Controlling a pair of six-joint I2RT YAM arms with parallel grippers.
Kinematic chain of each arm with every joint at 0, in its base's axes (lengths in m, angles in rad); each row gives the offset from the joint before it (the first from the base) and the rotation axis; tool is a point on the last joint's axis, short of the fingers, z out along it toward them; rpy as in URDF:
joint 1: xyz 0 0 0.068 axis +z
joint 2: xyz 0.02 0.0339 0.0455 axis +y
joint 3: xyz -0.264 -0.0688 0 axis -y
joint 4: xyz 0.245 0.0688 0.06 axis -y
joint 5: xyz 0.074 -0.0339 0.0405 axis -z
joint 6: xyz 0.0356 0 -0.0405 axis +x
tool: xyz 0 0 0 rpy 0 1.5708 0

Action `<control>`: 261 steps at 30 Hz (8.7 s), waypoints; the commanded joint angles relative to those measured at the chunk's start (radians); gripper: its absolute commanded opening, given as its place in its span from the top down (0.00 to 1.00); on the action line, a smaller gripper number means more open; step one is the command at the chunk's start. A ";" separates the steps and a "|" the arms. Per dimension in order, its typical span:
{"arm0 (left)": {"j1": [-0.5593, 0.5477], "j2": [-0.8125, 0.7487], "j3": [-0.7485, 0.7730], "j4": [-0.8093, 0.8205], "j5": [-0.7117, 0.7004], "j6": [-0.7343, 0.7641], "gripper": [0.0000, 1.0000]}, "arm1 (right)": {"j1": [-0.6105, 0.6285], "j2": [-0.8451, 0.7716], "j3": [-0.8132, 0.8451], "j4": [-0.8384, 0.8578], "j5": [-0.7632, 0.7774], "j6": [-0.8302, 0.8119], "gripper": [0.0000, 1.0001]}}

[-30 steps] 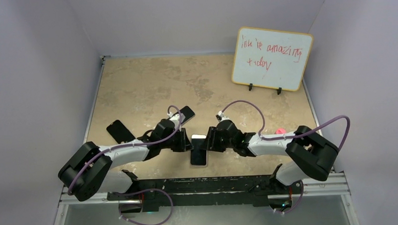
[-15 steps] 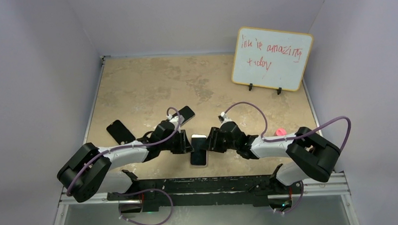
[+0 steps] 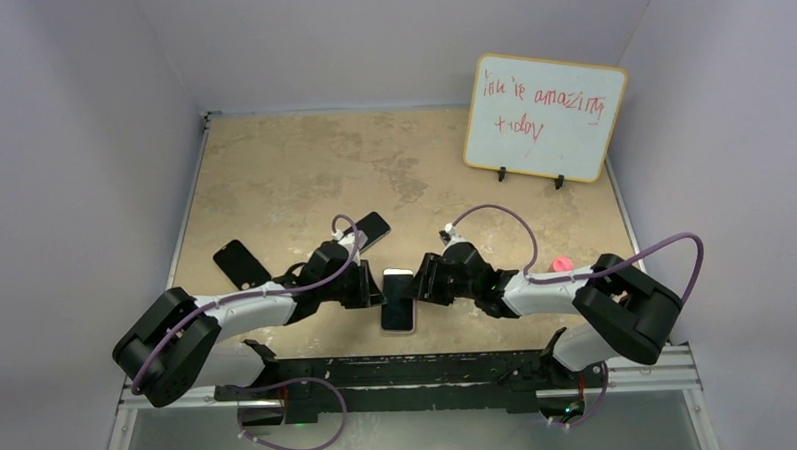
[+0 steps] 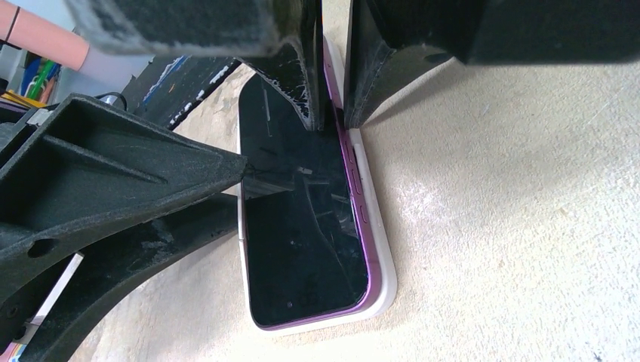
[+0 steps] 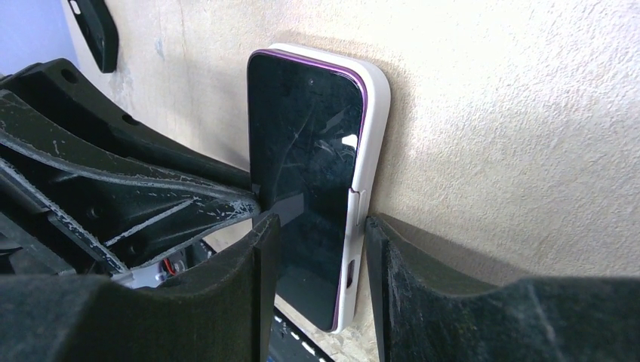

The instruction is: Put the phone into the phone case

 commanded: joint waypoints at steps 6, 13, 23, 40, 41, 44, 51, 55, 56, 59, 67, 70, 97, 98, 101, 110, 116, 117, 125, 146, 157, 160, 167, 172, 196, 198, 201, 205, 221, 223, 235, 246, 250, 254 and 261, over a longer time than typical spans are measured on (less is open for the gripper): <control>-0.007 -0.044 -0.032 -0.005 0.029 -0.034 0.86 | -0.002 -0.035 0.068 -0.099 0.023 0.003 0.53; -0.007 -0.040 -0.042 0.009 0.031 -0.053 0.85 | 0.001 -0.024 0.076 -0.209 0.076 -0.008 0.51; -0.007 -0.031 -0.033 -0.025 0.007 -0.027 0.86 | 0.025 0.050 0.087 -0.150 0.014 0.020 0.49; -0.007 -0.031 -0.036 -0.016 0.011 -0.031 0.90 | -0.052 -0.024 -0.067 0.434 -0.254 0.140 0.48; -0.007 -0.031 -0.037 -0.013 0.012 -0.034 0.90 | -0.053 -0.027 -0.077 0.452 -0.248 0.136 0.48; -0.007 -0.034 -0.039 -0.009 0.016 -0.037 0.90 | -0.052 -0.024 -0.072 0.429 -0.245 0.118 0.48; -0.007 -0.044 -0.039 -0.005 0.028 -0.045 0.91 | -0.052 0.060 -0.079 0.531 -0.270 0.141 0.50; -0.007 -0.049 -0.043 -0.002 0.027 -0.051 0.91 | -0.052 0.100 -0.092 0.627 -0.292 0.164 0.53; -0.007 -0.049 -0.044 -0.001 0.027 -0.054 0.91 | -0.052 0.103 -0.090 0.623 -0.293 0.165 0.53; -0.007 -0.052 -0.047 0.005 0.031 -0.060 0.90 | -0.052 0.102 -0.087 0.589 -0.277 0.158 0.57; -0.007 -0.101 -0.048 -0.002 0.033 -0.074 0.84 | -0.052 0.083 -0.084 0.449 -0.217 0.118 0.84; -0.005 -0.153 -0.040 -0.010 0.039 -0.078 0.74 | -0.058 0.070 -0.090 0.460 -0.227 0.115 1.00; 0.024 -0.602 0.227 -0.163 0.228 0.037 0.16 | -0.110 -0.615 -0.036 0.225 -0.545 -0.130 1.00; 0.023 -0.603 0.222 -0.162 0.228 0.036 0.16 | -0.110 -0.612 -0.035 0.245 -0.557 -0.121 1.00; 0.024 -0.603 0.200 -0.130 0.234 0.020 0.17 | -0.111 -0.597 -0.033 0.294 -0.589 -0.099 1.00; 0.024 -0.619 0.125 0.070 0.299 -0.091 0.49 | -0.110 -0.588 -0.038 0.348 -0.605 -0.070 1.00; 0.024 -0.638 0.039 0.300 0.338 -0.239 0.51 | -0.110 -0.603 -0.060 0.371 -0.580 -0.053 1.00; 0.023 -0.639 0.029 0.332 0.344 -0.263 0.51 | -0.110 -0.605 -0.064 0.375 -0.577 -0.052 1.00; 0.024 -0.646 0.003 0.427 0.304 -0.373 0.63 | -0.110 -0.620 -0.082 0.382 -0.558 -0.055 1.00; 0.023 -0.628 0.087 0.136 0.258 -0.257 0.42 | -0.110 -0.687 -0.073 0.301 -0.283 -0.014 1.00; 0.023 -0.535 -0.037 0.338 0.329 -0.313 0.43 | -0.110 -0.696 -0.073 0.311 -0.080 0.044 1.00; 0.023 -0.523 -0.054 0.375 0.335 -0.328 0.48 | -0.111 -0.696 -0.080 0.328 -0.064 0.052 1.00; 0.023 -0.514 -0.057 0.366 0.324 -0.323 0.78 | -0.110 -0.707 -0.106 0.309 -0.023 0.064 1.00; 0.023 -0.520 -0.045 0.303 0.292 -0.307 1.00 | -0.110 -0.694 -0.118 0.316 -0.030 0.070 1.00; 0.023 -0.486 0.004 0.245 0.248 -0.234 0.56 | -0.110 -0.542 -0.076 0.453 -0.315 0.074 1.00; 0.024 -0.473 -0.010 0.285 0.258 -0.249 0.65 | -0.111 -0.529 -0.077 0.461 -0.322 0.076 1.00; 0.023 -0.474 -0.022 0.317 0.255 -0.266 0.85 | -0.111 -0.520 -0.075 0.451 -0.341 0.075 0.96; 0.023 -0.510 -0.031 0.320 0.217 -0.275 1.00 | -0.111 -0.525 -0.077 0.403 -0.382 0.060 0.59; 0.023 -0.597 -0.037 0.371 0.117 -0.270 1.00 | -0.110 -0.510 -0.129 0.373 -0.500 0.039 0.44; 0.024 -0.597 -0.055 0.400 0.108 -0.284 1.00 | -0.110 -0.482 -0.127 0.421 -0.519 0.062 0.47; 0.033 -0.597 -0.015 0.129 -0.021 -0.081 1.00 | -0.111 -0.445 -0.115 0.350 -0.454 0.151 0.96; 0.071 -0.540 0.004 0.178 0.116 -0.192 0.67 | -0.110 -0.456 -0.111 0.365 -0.445 0.062 1.00; 0.136 -0.539 -0.036 0.318 0.171 -0.312 0.58 | -0.110 -0.466 -0.116 0.365 -0.484 0.034 1.00; 0.187 -0.524 -0.054 0.389 0.175 -0.361 0.58 | -0.110 -0.467 -0.122 0.370 -0.510 0.026 1.00; 0.200 -0.465 -0.042 0.392 0.136 -0.318 0.85 | -0.110 -0.443 -0.118 0.374 -0.535 0.014 1.00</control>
